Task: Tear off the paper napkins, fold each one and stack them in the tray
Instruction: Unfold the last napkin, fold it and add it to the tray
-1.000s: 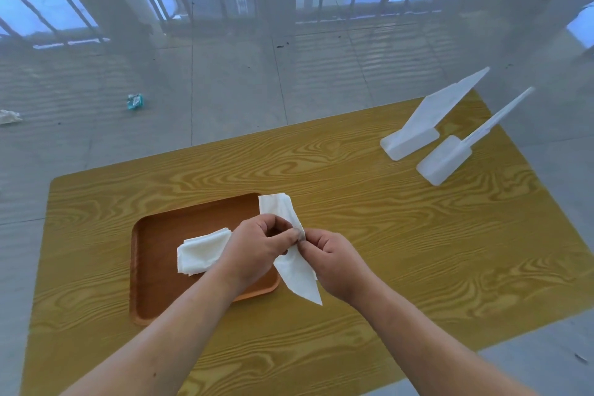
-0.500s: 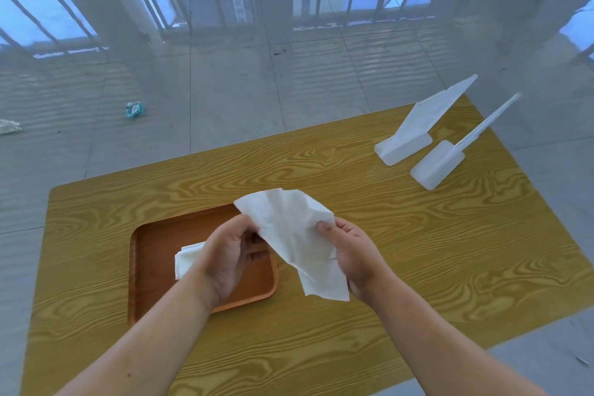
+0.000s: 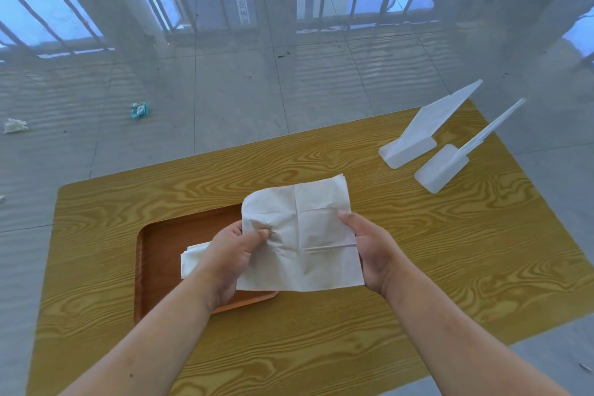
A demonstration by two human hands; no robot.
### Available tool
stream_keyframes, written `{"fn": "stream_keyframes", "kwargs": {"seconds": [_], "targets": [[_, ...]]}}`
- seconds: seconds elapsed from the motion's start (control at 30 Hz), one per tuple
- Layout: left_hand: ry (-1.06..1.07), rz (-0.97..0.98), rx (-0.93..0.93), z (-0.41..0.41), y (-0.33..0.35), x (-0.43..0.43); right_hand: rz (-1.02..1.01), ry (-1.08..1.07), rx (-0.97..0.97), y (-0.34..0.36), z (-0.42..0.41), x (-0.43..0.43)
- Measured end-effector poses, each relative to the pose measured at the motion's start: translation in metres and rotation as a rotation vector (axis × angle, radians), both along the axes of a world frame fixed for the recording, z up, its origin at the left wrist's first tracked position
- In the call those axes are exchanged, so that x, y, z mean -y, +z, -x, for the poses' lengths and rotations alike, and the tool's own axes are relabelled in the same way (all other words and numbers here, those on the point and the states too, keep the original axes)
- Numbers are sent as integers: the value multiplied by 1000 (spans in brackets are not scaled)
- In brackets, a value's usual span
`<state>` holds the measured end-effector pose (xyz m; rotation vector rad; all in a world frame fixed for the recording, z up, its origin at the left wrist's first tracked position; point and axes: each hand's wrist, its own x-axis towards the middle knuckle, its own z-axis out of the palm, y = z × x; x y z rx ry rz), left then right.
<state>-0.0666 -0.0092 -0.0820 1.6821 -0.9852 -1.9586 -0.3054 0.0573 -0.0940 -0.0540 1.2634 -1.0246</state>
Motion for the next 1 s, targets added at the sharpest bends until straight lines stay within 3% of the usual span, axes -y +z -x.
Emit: {"fn": "stream_keyframes", "kwargs": {"seconds": [0.13, 0.23, 0.33, 0.43, 0.57, 0.67, 0.73, 0.87, 1.0], "targets": [[-108, 207, 190, 2, 4, -1, 41, 83, -221, 3, -10, 4], [-203, 291, 164, 16, 9, -7, 79, 193, -320, 8, -31, 6], [-414, 381, 221, 31, 6, -14, 100, 230, -186, 8, -51, 7], [-554, 339, 226, 31, 11, -16, 59, 185, -51, 8, -56, 9], [-372, 412, 157, 18, 13, -16, 19, 122, -39, 2, -51, 8], [-255, 644, 426, 4, 8, -10, 15, 105, -45, 2, -47, 11], [-242, 543, 422, -2, 7, -6, 34, 93, -32, 6, -45, 14], [-244, 169, 84, -1, 8, 0, 143, 153, -1, 14, -44, 19], [-194, 220, 100, 4, 7, 1, 212, 221, -42, 19, -46, 20]]}}
